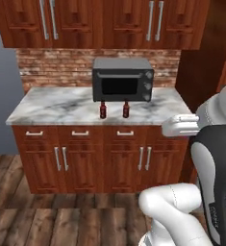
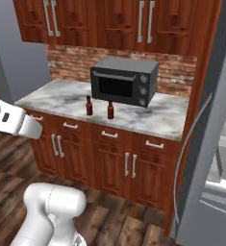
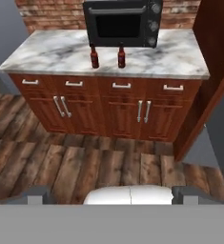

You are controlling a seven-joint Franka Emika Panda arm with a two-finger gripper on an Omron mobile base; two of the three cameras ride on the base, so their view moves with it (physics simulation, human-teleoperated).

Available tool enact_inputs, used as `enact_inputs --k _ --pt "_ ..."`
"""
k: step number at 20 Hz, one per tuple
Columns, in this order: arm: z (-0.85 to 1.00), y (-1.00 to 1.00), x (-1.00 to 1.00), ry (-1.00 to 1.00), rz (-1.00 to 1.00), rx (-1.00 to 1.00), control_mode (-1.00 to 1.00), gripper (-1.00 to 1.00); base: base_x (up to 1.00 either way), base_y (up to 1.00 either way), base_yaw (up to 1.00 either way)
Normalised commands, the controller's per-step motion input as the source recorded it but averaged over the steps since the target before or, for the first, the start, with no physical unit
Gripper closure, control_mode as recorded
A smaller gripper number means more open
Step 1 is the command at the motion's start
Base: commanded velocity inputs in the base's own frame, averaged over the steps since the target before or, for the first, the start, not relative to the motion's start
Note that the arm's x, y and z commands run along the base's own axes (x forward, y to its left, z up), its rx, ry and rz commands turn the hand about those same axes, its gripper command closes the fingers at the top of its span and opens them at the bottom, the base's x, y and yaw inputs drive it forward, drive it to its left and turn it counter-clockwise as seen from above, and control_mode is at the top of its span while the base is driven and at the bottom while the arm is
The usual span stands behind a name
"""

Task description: Place the condiment bottle and condiment bottle from the counter to the top shelf of the fridge. If the existing items in the fridge are on the top shelf, move them to other shelves.

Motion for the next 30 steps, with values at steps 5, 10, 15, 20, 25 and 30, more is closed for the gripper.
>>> enact_inputs --k 5,10,15,20,25,30 --pt "0.00 0.00 0.00 0.00 0.00 0.00 1.00 -1.00 0.77 0.58 -0.09" --pt "0.00 0.00 0.00 0.00 0.00 0.00 1.00 -1.00 0.60 0.24 -0.11" --pt "0.00 0.00 0.00 0.00 0.00 0.00 1.00 -1.00 0.55 0.11 -0.08" --pt "0.00 0.00 0.00 0.00 0.00 0.00 1.00 -1.00 0.53 0.17 -0.08" --pt "0.00 0.00 0.00 0.00 0.00 0.00 1.00 -1.00 0.50 0.19 -0.07" --pt "-0.12 0.11 0.12 0.00 -0.04 -0.01 -1.00 -1.00 0.21 0.13 -0.04"
